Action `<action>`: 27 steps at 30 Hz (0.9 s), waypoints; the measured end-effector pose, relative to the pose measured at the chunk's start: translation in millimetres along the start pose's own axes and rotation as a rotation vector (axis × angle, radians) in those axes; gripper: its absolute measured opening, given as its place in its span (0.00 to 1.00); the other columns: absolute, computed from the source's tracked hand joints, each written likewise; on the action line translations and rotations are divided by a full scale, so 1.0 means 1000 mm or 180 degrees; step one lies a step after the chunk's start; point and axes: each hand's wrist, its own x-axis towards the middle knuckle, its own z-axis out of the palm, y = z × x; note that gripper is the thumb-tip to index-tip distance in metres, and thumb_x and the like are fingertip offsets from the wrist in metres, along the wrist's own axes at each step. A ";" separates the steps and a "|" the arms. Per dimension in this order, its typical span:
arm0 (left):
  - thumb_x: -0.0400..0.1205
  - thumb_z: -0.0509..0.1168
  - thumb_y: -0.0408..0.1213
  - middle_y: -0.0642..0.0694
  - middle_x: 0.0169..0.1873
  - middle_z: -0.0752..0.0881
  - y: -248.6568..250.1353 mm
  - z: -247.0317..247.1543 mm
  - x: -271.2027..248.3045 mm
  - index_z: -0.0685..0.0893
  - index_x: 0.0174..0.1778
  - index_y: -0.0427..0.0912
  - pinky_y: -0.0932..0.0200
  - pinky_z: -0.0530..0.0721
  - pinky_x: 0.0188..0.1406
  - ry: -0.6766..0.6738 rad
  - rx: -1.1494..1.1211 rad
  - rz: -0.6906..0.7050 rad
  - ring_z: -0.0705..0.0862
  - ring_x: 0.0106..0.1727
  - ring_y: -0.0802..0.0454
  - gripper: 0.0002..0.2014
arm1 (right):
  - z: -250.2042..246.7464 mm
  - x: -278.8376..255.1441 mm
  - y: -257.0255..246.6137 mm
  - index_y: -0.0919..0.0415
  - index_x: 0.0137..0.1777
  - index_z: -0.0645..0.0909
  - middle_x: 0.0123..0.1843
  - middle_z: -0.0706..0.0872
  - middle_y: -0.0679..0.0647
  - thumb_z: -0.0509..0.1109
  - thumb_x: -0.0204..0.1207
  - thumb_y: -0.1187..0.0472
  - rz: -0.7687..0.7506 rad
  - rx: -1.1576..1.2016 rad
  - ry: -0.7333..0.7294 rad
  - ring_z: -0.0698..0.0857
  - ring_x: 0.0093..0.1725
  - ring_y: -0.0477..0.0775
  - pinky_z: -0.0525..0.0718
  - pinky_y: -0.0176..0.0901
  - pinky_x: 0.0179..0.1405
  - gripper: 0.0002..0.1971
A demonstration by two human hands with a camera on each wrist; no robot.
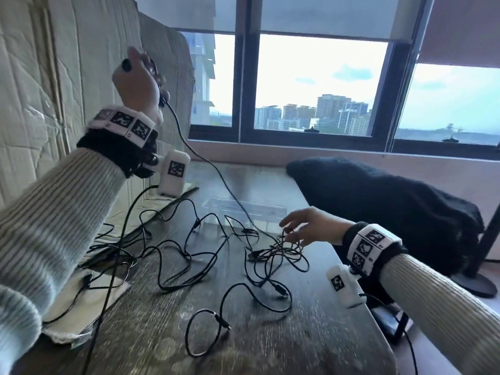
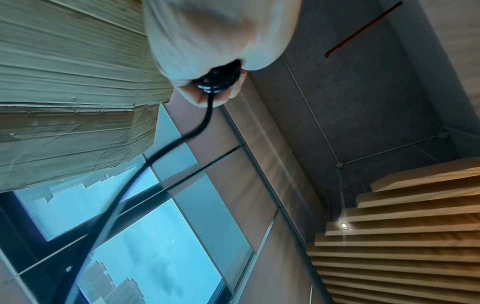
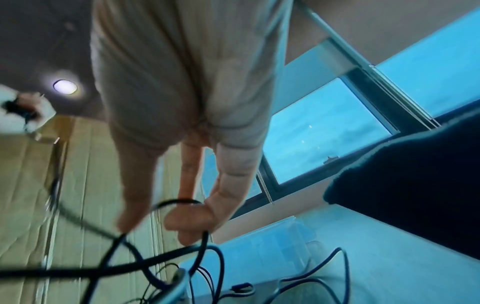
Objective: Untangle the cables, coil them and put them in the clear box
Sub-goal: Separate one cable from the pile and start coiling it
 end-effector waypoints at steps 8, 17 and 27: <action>0.86 0.57 0.46 0.51 0.24 0.75 -0.030 -0.017 -0.021 0.74 0.28 0.48 0.61 0.72 0.19 -0.1233 0.1944 0.0489 0.74 0.21 0.55 0.19 | -0.005 -0.006 -0.019 0.68 0.45 0.83 0.33 0.81 0.60 0.65 0.80 0.70 -0.0045 0.1213 0.0639 0.84 0.31 0.52 0.89 0.44 0.36 0.06; 0.80 0.50 0.55 0.33 0.40 0.87 -0.021 -0.062 0.052 0.85 0.43 0.34 0.41 0.85 0.46 0.0045 0.3014 0.1198 0.87 0.41 0.37 0.28 | -0.026 -0.022 0.018 0.63 0.39 0.74 0.25 0.72 0.53 0.55 0.86 0.61 0.1022 0.2821 0.0827 0.82 0.23 0.52 0.76 0.35 0.17 0.14; 0.83 0.53 0.48 0.54 0.24 0.78 -0.015 -0.019 0.012 0.73 0.26 0.53 0.50 0.81 0.35 -0.0638 0.2509 0.1355 0.80 0.28 0.47 0.18 | -0.008 -0.022 -0.025 0.46 0.78 0.67 0.72 0.76 0.50 0.81 0.66 0.48 0.0440 -0.1316 -0.0668 0.80 0.66 0.52 0.81 0.46 0.66 0.41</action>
